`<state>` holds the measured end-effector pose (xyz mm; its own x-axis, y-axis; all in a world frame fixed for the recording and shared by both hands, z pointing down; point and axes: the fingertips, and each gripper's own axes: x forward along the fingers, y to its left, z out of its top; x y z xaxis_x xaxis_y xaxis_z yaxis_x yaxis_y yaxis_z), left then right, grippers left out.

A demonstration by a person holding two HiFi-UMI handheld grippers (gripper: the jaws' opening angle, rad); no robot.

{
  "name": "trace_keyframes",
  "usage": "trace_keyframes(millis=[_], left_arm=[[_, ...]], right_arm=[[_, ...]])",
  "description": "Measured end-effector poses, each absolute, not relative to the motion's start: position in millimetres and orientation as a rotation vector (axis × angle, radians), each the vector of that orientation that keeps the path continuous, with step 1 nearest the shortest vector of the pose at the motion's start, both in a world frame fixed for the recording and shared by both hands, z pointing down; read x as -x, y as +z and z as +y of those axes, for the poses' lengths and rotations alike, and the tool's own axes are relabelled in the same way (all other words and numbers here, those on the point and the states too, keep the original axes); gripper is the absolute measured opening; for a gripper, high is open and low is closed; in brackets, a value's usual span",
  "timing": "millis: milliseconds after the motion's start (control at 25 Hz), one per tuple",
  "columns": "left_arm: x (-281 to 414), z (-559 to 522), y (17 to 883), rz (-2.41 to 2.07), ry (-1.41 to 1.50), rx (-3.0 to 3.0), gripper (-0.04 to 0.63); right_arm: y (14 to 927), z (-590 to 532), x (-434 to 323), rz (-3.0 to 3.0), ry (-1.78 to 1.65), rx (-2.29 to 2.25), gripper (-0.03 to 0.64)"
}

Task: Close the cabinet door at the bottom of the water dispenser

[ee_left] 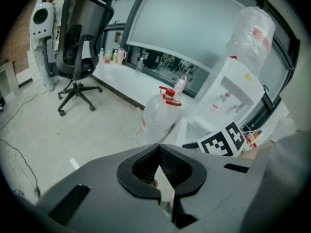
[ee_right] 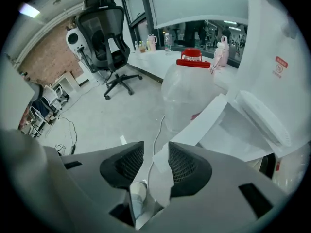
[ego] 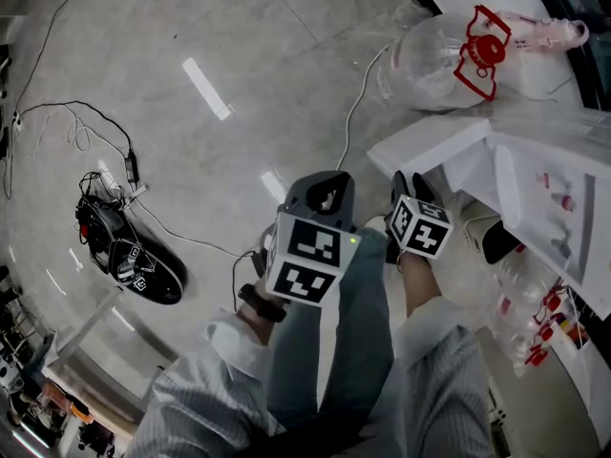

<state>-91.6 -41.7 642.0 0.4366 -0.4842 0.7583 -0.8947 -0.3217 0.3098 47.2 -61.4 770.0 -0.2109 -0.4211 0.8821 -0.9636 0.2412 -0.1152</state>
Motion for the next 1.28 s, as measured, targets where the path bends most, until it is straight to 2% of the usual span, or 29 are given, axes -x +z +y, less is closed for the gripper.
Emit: trace_keyframes(millis=[200,920,1280], left_arm=[[102,-36,647,-1.164,0.709,-1.934,0.011],[120,-35,656,-1.121,0.698,-1.949,0.011],[96,-37,663,-1.092,0.710,-1.969,0.011]], right_arm=[[792,-64,-43,-1.692,0.928,-1.279,0.164],[813,-55,-62,-1.451,0.829,-1.362,0.160],[812,-24,-98,-1.407,0.876,-1.416,0.156]])
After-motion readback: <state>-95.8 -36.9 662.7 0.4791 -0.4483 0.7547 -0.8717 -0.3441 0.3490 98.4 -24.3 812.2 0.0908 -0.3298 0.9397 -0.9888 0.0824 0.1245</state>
